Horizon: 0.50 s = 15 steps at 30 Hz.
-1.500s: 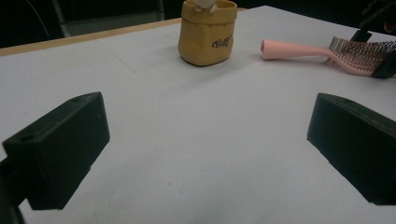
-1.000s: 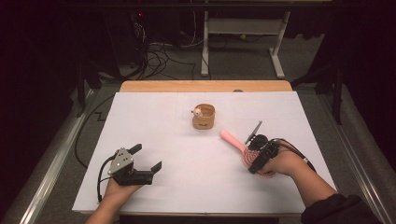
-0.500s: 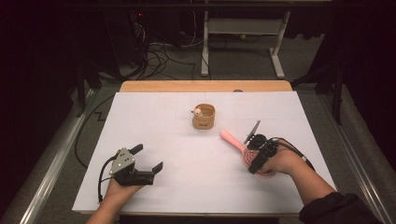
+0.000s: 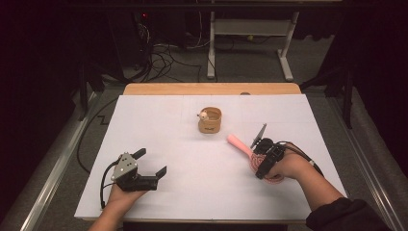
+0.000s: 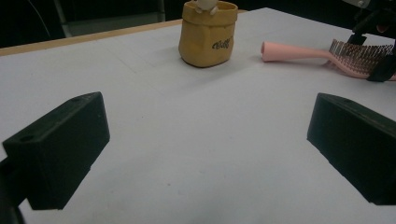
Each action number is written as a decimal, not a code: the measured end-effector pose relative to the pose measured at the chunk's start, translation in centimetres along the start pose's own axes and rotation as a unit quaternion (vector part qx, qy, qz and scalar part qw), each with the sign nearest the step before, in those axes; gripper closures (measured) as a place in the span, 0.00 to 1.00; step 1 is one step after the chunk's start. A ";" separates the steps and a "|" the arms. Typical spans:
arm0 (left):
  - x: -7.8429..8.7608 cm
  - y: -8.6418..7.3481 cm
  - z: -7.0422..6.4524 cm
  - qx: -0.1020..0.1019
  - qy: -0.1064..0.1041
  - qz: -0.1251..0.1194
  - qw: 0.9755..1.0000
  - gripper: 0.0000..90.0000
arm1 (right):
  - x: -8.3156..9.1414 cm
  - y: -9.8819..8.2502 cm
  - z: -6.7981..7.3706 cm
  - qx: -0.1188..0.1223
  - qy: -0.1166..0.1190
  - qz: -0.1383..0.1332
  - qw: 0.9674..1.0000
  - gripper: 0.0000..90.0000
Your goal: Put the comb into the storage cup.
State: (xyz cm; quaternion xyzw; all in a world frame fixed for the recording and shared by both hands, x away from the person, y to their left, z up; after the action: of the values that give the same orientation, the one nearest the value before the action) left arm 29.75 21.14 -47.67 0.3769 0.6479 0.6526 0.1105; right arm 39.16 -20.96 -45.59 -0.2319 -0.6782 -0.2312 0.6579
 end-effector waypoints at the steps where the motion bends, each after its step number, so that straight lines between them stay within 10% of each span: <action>1: 0.0 0.0 0.0 0.000 -0.001 0.001 1.000 0.00 | 0.0 0.1 0.0 -0.001 0.002 0.002 1.000 0.17; 15: -0.4 0.0 -0.3 -0.003 -0.007 0.003 1.000 0.00 | 0.0 0.2 0.0 -0.002 0.003 0.005 1.000 0.17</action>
State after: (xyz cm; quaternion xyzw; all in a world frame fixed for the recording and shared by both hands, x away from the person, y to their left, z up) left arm 29.78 20.68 -47.80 0.3834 0.6436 0.6524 0.1146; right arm 39.28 -20.81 -45.63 -0.2360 -0.6748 -0.2297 0.6604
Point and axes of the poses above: each handheld gripper's, and its own axes: x roughly backward along the jaws, y roughly out of its top, z roughly to its left, the point moved 1 cm from there along -x, roughly forward along the jaws, and after that the axes turned 4 degrees about x, right-handed, at the moved point
